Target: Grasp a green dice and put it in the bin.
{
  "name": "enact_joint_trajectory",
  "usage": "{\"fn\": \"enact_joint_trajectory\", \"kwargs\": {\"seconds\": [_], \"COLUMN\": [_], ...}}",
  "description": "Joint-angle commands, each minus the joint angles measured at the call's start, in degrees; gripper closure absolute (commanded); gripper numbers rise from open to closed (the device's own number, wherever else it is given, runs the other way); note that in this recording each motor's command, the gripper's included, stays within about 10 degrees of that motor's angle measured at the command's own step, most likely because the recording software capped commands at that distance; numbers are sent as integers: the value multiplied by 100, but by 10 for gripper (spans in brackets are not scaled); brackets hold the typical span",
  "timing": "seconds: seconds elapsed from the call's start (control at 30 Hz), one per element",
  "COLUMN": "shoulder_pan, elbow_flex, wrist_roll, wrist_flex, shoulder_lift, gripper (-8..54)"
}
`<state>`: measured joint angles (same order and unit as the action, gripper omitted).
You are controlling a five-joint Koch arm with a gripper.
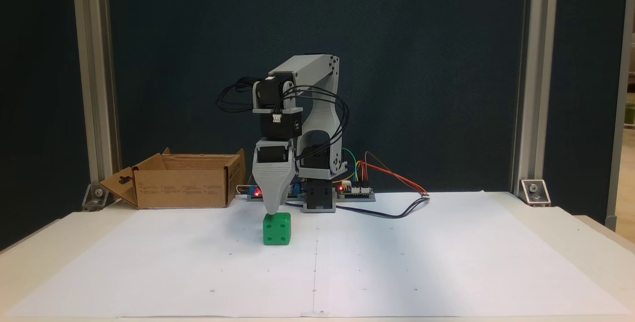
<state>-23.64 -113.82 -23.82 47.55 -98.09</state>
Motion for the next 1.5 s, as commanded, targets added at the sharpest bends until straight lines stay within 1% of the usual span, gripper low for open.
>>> {"fn": "enact_joint_trajectory", "kwargs": {"seconds": [0.0, 0.27, 0.43, 0.6, 0.8, 1.47], "shoulder_pan": [18, 35, 132, 149, 149, 149], "elbow_flex": [18, -141, -686, -800, -800, -800], "wrist_roll": [-396, -387, -404, -483, -554, -580], "wrist_flex": [-26, -229, -1125, -1503, -1556, -1828], "shoulder_lift": [-26, -9, 53, 79, 97, 624], "gripper": [4, 7, 12, 15, 18, 34]}}
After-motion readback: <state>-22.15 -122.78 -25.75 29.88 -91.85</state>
